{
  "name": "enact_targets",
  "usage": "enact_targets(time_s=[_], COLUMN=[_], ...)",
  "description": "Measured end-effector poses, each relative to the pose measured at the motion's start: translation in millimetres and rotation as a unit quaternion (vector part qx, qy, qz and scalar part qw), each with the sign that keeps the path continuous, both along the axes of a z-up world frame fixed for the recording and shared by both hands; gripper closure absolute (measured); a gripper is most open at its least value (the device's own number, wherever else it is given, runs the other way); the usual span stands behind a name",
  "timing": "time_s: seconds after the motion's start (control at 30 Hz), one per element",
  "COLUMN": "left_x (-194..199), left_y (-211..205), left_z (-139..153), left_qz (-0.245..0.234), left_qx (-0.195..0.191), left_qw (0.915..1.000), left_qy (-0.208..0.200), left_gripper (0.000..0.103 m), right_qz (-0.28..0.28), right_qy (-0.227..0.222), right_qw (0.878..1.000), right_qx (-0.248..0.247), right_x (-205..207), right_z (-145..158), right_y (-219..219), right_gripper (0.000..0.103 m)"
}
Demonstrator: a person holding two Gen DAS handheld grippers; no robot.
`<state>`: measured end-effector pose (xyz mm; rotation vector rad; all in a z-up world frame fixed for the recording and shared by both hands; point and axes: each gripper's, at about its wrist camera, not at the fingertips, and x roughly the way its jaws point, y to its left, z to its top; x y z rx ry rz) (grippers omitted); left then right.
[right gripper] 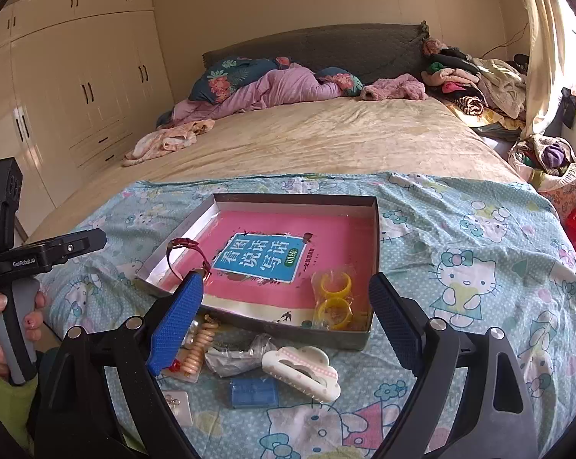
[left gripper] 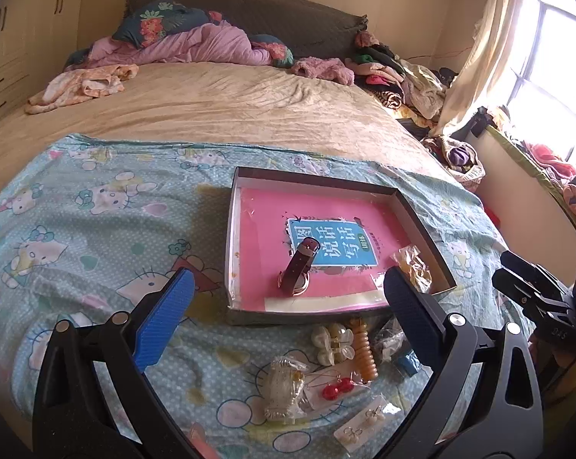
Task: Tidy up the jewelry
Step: 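Withdraw both tools from the box back toward the remaining jewelry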
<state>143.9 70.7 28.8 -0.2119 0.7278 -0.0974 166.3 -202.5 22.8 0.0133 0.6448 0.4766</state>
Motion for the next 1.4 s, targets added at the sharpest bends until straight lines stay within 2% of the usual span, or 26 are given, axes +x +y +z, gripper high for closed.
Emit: enact_targets(time_s=[0.67,1.4], left_x=[-33,-48], left_y=[4,-9], left_z=[-15,-58], left_qz=[0.011,0.001], left_qx=[0.005,0.022], left_qw=[0.9998,0.9972], left_qy=[0.015,0.071], left_gripper=[0.010,0.010], right_qz=[0.034,0.063], right_qy=[0.021,0.089], right_qw=[0.999,0.994], right_qx=[-0.008,-0.027], right_x=[-37,-52], right_z=[-10,-60], right_y=[14,33], right_gripper=[0.016,0.016])
